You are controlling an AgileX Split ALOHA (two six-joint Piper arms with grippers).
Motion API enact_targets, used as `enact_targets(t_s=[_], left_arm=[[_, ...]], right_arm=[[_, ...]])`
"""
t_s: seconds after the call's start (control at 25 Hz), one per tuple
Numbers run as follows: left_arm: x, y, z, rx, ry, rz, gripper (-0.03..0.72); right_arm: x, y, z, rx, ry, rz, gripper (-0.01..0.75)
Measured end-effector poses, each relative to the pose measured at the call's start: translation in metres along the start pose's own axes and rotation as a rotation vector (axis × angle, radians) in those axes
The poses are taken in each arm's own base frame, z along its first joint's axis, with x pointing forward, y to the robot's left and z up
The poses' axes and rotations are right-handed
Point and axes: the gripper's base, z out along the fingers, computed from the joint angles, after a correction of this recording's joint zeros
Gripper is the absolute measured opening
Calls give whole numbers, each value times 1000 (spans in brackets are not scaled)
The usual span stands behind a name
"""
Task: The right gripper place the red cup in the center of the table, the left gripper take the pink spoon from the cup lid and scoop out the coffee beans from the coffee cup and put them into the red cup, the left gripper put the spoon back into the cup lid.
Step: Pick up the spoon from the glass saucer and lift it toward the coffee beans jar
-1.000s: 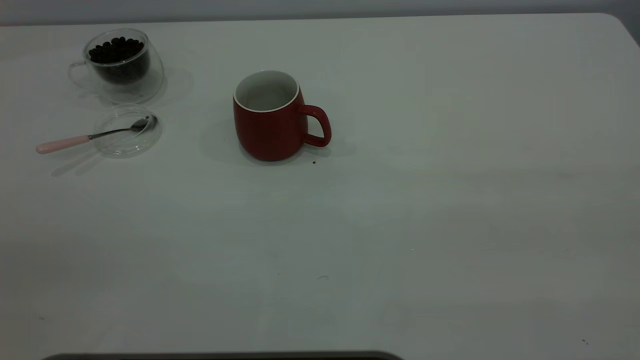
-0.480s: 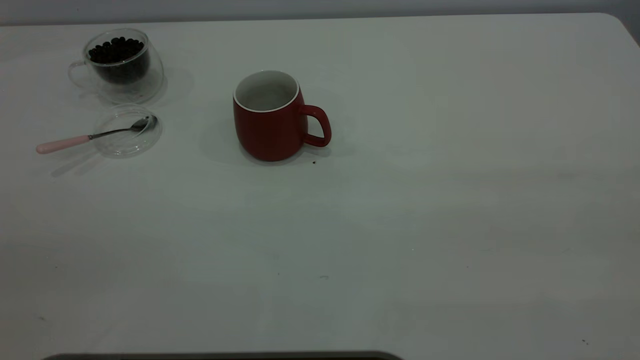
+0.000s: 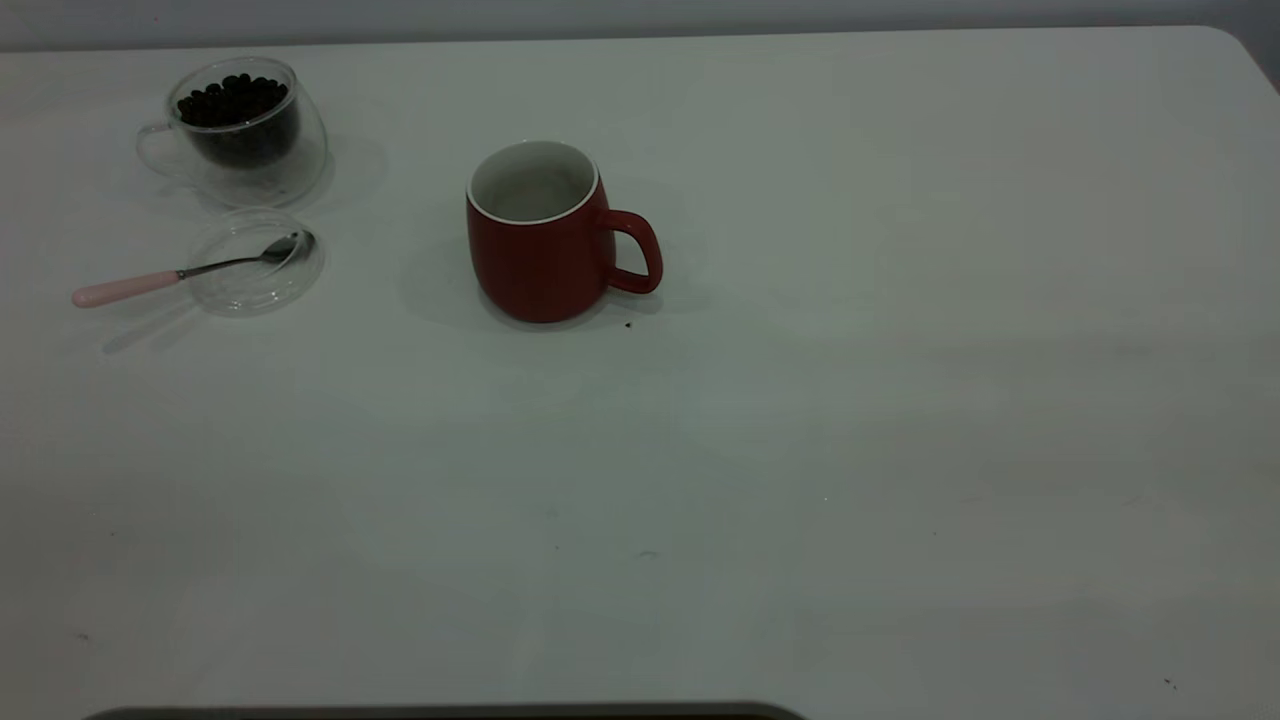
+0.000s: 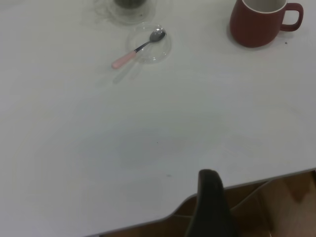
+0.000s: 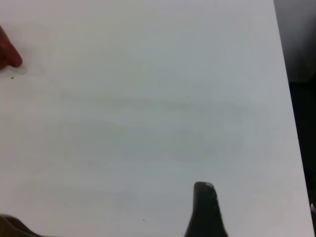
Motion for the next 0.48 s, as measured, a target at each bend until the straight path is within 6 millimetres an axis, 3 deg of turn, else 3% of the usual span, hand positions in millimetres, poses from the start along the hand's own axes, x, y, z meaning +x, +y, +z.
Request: enact_targets(t_s=[0.36,0.48], left_arm=[[-4,-8,0,87,-38,-66,587],[-14,-7,0,87,-90,-126,594]], right_arm=[[0,0,0,-1,0,1,591],[0,0,0,-1,0,1,591]])
